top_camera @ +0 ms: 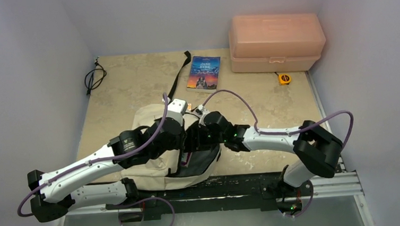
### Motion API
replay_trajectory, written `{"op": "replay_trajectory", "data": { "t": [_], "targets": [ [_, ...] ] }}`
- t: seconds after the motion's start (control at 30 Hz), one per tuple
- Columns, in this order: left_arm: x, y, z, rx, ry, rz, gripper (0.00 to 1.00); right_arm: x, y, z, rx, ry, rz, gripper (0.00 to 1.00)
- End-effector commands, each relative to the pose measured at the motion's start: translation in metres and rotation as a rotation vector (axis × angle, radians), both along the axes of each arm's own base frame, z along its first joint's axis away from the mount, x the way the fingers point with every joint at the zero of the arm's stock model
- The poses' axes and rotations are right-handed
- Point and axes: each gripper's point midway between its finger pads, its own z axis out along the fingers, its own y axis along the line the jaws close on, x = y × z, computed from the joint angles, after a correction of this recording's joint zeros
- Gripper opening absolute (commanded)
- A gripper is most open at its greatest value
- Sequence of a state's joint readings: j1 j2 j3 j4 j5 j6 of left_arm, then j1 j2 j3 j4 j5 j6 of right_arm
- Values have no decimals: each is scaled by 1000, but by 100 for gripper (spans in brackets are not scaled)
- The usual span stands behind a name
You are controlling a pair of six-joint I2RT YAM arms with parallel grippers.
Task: Pack the student bag
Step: Place the book in the student bag.
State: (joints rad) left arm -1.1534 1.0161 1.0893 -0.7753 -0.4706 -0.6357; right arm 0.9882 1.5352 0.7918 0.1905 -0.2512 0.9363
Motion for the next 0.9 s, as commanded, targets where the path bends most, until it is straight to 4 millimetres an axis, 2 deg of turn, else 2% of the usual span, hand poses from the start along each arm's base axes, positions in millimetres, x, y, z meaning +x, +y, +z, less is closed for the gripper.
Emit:
{"op": "replay_trajectory", "data": {
  "t": [0.0, 0.2, 0.37, 0.57, 0.67, 0.77, 0.87],
  "targets": [
    [5, 0, 11, -51, -37, 31, 0, -4, -12, 19, 23, -62, -2, 60],
    [8, 5, 11, -33, -54, 46, 0, -8, -29, 23, -15, -85, -20, 63],
    [6, 7, -2, -11, -28, 57, 0, 0, -46, 44, -64, -180, -43, 60],
    [-3, 2, -26, 2, 46, 45, 0, 27, -84, 77, -145, -309, -153, 45],
    [-7, -6, -36, 8, 80, 16, 0, 41, -104, 84, -154, -326, -208, 37],
    [-11, -16, -47, 21, 118, -13, 0, 63, -129, 87, -150, -335, -275, 36],
    [-17, -33, -56, 19, 166, -82, 1, 91, -149, 90, -147, -361, -342, 38]
  ]
}}
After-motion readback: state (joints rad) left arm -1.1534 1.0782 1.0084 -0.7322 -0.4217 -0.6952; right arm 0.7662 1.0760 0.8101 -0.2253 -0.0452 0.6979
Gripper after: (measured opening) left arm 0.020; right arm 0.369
